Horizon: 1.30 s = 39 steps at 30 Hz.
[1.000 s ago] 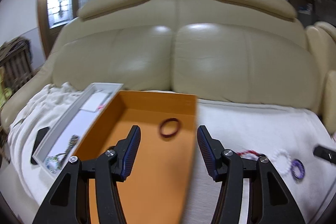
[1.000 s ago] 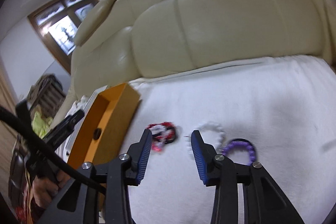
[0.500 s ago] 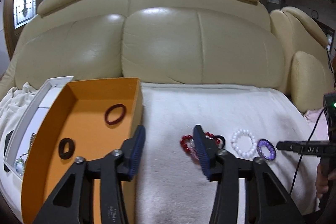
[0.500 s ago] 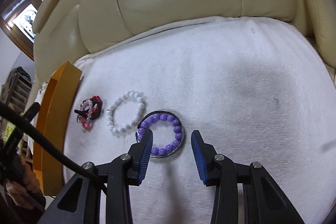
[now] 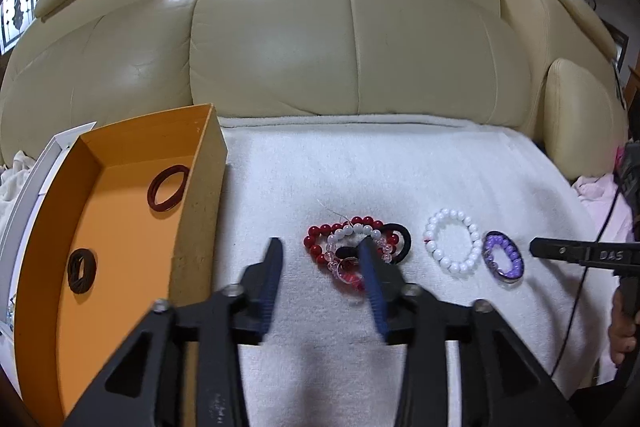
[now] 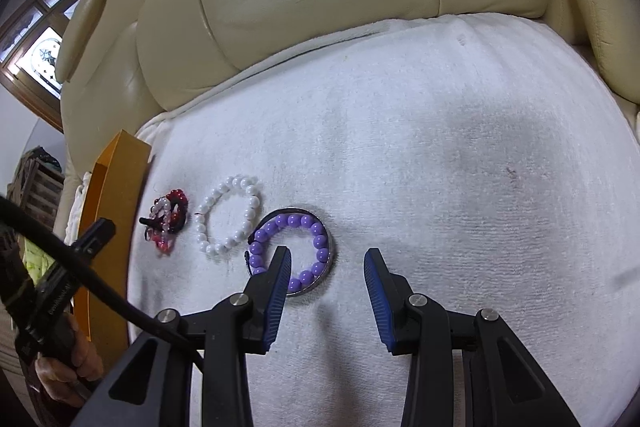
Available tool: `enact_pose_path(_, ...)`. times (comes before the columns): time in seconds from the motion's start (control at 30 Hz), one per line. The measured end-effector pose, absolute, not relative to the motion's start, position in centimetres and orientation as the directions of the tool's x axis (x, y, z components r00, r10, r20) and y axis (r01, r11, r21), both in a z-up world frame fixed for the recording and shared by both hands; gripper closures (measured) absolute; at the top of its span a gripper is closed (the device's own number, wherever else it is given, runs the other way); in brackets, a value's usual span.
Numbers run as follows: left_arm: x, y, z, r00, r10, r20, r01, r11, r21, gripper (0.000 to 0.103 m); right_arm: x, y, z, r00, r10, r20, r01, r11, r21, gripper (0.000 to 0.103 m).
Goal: Organize jewelry
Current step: 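Move both grippers back to the remaining bracelets on the towel, then grasp the small black hair tie with the left gripper while the right grasps the pink clear bead bracelet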
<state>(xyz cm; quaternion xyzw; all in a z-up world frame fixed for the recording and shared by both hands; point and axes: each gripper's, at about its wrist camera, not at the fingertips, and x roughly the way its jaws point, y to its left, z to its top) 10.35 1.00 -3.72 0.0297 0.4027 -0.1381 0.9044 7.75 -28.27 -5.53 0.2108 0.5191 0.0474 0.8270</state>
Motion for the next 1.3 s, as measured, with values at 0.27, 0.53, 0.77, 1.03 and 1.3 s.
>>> enact_pose_path(0.27, 12.1, -0.8, -6.1, 0.567, -0.257, -0.783, 0.321, 0.944, -0.077, 0.088, 7.7, -28.2, -5.4, 0.462, 0.308, -0.832, 0.149, 0.898, 0.415, 0.062)
enact_pose_path(0.53, 10.5, -0.2, -4.7, 0.576, -0.339, -0.744, 0.388, 0.914, -0.116, 0.092, 8.3, -26.8, -4.4, 0.500, 0.327, -0.802, 0.104, 0.896, 0.431, 0.062)
enact_pose_path(0.77, 8.5, 2.2, -2.5, 0.568, -0.446, -0.692, 0.428, 0.878, -0.215, 0.092, 9.2, -24.9, -3.8, 0.534, 0.364, -0.763, 0.039, 0.891, 0.452, 0.061)
enact_pose_path(1.03, 8.1, 3.5, -1.6, 0.560, -0.523, -0.643, 0.452, 0.843, -0.292, 0.089, 9.6, -23.0, -3.3, 0.556, 0.408, -0.724, -0.012, 0.875, 0.484, 0.061)
enact_pose_path(1.3, 8.1, 3.7, -2.0, 0.564, -0.485, -0.669, 0.427, 0.864, -0.266, 0.089, 9.6, -22.5, -3.4, 0.540, 0.428, -0.725, -0.030, 0.870, 0.491, 0.061)
